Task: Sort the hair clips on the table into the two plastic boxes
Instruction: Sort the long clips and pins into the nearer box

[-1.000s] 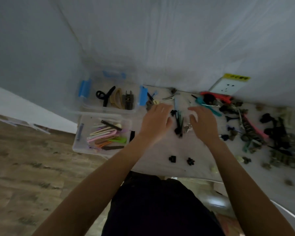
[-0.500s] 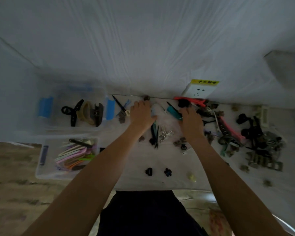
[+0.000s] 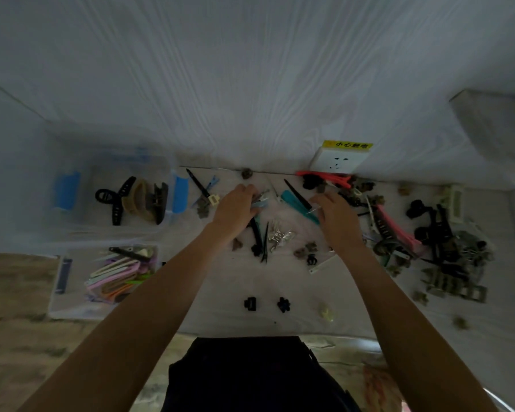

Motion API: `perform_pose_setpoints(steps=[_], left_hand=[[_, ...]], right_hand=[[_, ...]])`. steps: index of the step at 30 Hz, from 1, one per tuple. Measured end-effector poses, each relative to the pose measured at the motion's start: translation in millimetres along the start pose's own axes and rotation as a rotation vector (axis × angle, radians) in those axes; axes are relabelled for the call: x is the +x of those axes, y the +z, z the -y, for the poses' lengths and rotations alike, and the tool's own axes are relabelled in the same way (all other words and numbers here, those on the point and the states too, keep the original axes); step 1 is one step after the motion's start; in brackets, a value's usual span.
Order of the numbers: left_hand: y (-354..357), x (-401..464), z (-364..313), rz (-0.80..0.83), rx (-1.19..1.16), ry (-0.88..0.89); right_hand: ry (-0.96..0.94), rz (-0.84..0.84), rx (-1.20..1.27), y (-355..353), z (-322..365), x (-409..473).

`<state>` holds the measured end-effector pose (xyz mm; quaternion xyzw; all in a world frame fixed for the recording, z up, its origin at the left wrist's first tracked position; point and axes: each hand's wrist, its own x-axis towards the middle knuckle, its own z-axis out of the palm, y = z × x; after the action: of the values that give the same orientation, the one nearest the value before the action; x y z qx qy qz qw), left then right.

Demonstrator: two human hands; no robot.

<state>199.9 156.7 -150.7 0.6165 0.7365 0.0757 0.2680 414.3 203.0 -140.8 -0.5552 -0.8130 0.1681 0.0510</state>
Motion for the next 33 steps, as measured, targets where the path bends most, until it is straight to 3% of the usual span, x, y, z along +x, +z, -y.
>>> perform_pose_setpoints(steps=[5,7,11,19,33], left_hand=[[-0.8,-7.2,4.3,-0.072,0.005,0.002],[-5.2,-13.1,4.9,-0.144,0.025,0.046],[-12.2,-33.4,-1.4,-0.224,-0.187,-0.012],[12.6,-43.3,-8.6,-0.055,-0.015,-0.232],[0.4,-19.7,-10.3,-0.024,0.18,-0.05]], right_hand=[[-0.015,-0.002,-0.29,-2.0,-9.9,9.2],[-0.054,-0.034,-0.288,-4.4,-12.0,10.3],[-0.121,-0.14,-0.099,-15.9,4.0,10.7],[0.02,0.19,-0.068,6.9,33.4,29.9],[0.006,0.24,-0.155,15.9,22.3,-8.3]])
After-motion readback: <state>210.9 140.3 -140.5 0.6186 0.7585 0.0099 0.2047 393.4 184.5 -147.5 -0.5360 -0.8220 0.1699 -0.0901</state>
